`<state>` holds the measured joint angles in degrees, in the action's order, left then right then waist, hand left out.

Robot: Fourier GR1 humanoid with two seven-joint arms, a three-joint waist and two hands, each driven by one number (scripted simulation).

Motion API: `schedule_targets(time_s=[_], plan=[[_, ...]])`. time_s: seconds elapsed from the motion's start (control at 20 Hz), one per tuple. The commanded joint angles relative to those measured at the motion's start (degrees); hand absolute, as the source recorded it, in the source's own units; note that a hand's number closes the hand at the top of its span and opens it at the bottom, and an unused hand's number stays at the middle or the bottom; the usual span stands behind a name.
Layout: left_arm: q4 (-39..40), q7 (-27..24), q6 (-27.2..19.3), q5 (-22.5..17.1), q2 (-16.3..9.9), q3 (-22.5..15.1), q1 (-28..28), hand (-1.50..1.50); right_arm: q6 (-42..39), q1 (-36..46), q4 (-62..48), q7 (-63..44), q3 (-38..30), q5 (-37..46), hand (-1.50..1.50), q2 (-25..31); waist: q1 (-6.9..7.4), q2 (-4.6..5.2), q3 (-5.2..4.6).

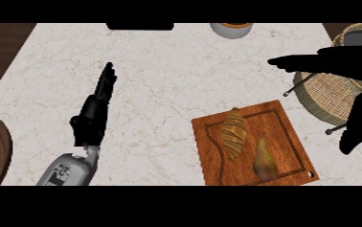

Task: Pick the pear from the cutting board and place it in the tiered basket

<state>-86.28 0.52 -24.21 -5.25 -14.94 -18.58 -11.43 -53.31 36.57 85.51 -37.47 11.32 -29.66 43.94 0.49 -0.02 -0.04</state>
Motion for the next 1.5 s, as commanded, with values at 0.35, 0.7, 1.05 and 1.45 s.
schedule_targets(time_s=[0.35,0.7,1.05,1.45], plan=[[0.5,-1.2,0.8,2.7,3.0,0.3,1.0,0.00,-4.8,-2.9,4.6,-8.2,5.0,-1.1,-1.50,1.4,-0.73,-0.06,0.00],[-1.0,-2.3,3.9,2.5,1.3,3.7,3.8,0.00,-8.3,-4.1,5.1,-5.2,2.4,7.2,-1.50,-0.1,-0.34,0.00,0.03],[-6.2,2.6,4.5,3.3,2.2,4.2,3.7,0.00,-12.8,-6.0,3.4,3.1,1.1,19.7,-1.50,-3.8,0.02,0.04,0.06],[1.8,-2.0,5.1,4.7,5.2,5.8,2.0,0.00,-9.7,-10.4,10.7,13.6,4.0,36.7,-1.50,-9.5,-0.36,0.13,0.06]])
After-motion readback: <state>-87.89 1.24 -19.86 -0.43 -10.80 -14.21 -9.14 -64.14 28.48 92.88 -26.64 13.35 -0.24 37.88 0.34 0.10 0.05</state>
